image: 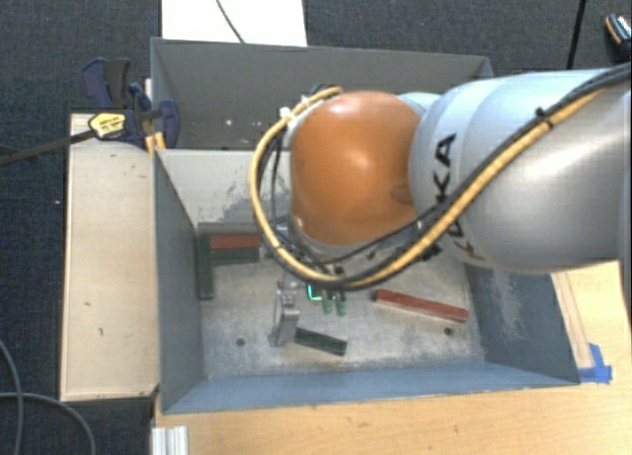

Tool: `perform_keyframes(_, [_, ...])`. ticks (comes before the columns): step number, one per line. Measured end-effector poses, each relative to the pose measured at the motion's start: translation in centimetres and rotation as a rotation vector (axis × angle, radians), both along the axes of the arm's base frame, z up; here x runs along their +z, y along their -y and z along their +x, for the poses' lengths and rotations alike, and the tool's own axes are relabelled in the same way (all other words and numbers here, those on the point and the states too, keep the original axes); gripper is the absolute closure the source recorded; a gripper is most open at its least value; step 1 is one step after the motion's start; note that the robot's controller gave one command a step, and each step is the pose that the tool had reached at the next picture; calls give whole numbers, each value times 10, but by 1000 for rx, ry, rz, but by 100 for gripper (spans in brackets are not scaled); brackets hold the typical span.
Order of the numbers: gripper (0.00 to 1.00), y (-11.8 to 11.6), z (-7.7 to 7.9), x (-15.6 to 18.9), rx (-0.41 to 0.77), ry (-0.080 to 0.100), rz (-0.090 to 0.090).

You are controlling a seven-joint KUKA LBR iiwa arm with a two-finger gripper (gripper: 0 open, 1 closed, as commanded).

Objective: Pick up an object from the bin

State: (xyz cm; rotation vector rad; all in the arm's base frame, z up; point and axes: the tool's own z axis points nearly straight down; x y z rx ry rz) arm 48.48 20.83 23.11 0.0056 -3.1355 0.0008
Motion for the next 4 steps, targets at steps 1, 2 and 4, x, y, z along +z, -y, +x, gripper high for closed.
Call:
perform_keyframes(1, [0, 75, 6, -163, -547, 1, -5])
perform_keyframes(2, [0, 94, -7, -130, -428, 3, -2])
perform_keyframes(4, [0, 89, -6, -162, -321, 5, -1])
